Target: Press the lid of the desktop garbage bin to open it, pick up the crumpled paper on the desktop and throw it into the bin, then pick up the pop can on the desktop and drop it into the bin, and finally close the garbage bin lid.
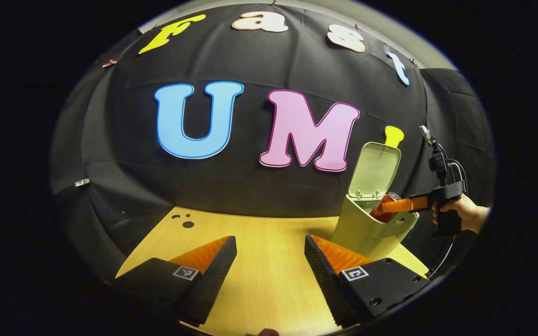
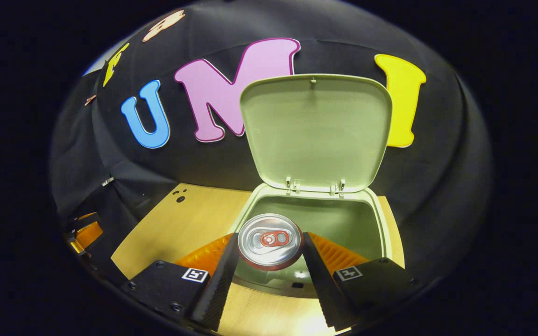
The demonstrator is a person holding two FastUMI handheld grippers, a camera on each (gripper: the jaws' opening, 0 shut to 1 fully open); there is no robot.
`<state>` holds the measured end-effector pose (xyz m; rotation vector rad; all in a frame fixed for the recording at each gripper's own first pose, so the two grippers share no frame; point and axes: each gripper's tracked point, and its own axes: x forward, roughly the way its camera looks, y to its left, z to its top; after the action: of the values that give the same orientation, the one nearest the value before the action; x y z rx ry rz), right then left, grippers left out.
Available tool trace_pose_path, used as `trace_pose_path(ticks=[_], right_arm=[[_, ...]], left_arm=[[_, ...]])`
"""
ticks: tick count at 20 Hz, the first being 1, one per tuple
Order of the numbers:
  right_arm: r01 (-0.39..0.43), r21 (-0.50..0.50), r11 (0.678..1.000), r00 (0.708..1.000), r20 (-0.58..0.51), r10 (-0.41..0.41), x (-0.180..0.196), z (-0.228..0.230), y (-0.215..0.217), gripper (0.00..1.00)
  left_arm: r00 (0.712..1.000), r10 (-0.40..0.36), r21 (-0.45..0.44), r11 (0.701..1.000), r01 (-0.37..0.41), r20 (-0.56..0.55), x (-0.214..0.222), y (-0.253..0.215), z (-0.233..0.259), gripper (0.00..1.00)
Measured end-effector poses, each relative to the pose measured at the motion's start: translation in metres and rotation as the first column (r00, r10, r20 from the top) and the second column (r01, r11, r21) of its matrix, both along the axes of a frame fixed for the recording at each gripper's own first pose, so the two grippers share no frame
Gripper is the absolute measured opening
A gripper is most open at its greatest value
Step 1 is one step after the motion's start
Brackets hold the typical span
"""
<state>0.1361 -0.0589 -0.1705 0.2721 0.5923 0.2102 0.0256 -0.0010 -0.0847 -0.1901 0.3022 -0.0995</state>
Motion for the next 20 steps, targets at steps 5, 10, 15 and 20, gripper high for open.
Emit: trace_pose_path(ticks=[5, 10, 15, 20], right_arm=[[0.012, 0.007, 1.000, 0.998, -0.060, -0.011, 0.001, -0.014, 0.004, 0.83], [0.015, 0.013, 1.000, 0.996, -0.090, -0.014, -0.001, -0.024, 0.003, 0.84], [0.014, 0.022, 1.000, 0.994, -0.104, -0.012, -0.001, -0.030, 0.005, 0.85], [0.015, 0.053, 0.999, 0.994, -0.105, -0.009, -0.003, -0.027, 0.007, 0.85]], left_arm=[[1.000, 0.001, 0.000, 1.000, -0.001, -0.006, 0.001, 0.002, -0.001, 0.95], [1.000, -0.002, 0.003, 1.000, 0.002, -0.008, 0.002, 0.001, -0.003, 0.95], [1.000, -0.001, 0.005, 1.000, 0.001, -0.011, 0.003, 0.002, -0.003, 0.95], [1.000, 0.000, 0.005, 1.000, 0.000, -0.011, 0.002, 0.004, -0.004, 0.95]])
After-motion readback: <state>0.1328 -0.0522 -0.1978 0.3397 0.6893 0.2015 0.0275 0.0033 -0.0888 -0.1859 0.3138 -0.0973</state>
